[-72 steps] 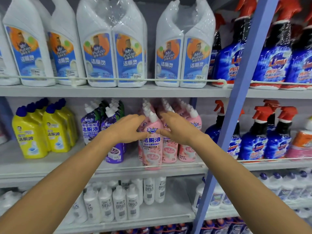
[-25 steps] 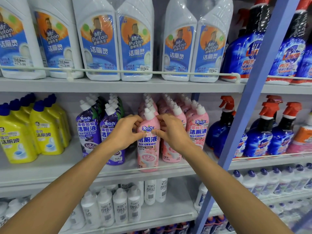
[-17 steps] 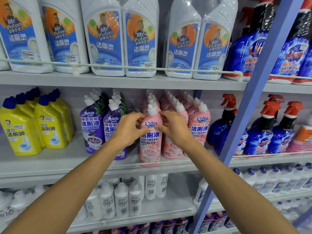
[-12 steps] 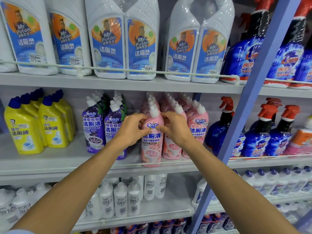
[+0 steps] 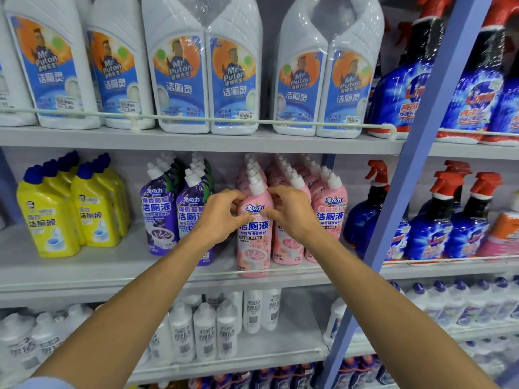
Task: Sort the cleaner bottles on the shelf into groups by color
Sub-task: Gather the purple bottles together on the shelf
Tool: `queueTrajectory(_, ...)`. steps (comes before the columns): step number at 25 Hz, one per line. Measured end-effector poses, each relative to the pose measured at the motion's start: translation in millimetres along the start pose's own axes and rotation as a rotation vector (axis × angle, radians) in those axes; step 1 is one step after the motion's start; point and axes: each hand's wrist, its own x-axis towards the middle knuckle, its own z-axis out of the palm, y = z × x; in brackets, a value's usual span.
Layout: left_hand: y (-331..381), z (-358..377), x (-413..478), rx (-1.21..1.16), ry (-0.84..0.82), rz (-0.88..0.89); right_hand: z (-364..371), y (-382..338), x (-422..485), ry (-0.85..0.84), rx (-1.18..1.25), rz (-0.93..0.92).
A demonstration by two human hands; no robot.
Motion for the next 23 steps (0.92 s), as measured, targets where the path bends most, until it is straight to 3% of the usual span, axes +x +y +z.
queueTrajectory(15,-1,5,-7,-0.029,0.052,0.013,1,-2,-7,0.02,0.005,0.005)
queueTrajectory(23,6,4,-10,0.183,0.023,0.052,-6,-16,-18,0.041,-0.085,-0.021)
